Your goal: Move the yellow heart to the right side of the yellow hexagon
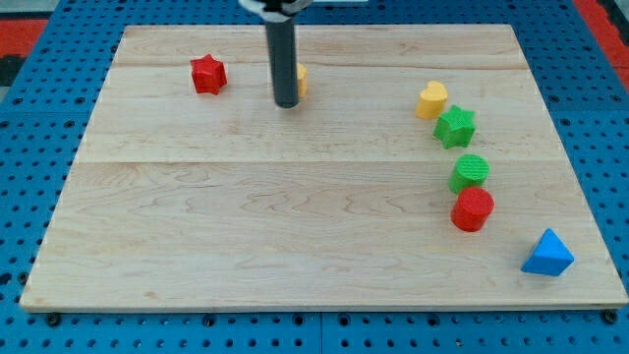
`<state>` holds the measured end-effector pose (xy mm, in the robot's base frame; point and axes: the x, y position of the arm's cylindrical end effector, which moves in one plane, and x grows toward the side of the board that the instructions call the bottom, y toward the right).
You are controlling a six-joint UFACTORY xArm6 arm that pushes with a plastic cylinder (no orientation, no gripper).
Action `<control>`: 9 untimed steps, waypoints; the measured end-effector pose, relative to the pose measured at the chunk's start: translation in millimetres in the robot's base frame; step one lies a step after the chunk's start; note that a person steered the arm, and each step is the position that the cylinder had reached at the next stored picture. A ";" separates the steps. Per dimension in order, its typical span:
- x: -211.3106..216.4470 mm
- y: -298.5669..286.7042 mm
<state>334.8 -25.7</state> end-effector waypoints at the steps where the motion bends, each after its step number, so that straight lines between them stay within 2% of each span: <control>1: -4.2 14.1; 2: -8.1 51.2; 4: -50.4 231.6; 5: 0.5 255.6; 6: 44.9 211.5; 8: 8.8 128.9; 9: 20.5 134.8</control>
<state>355.3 109.1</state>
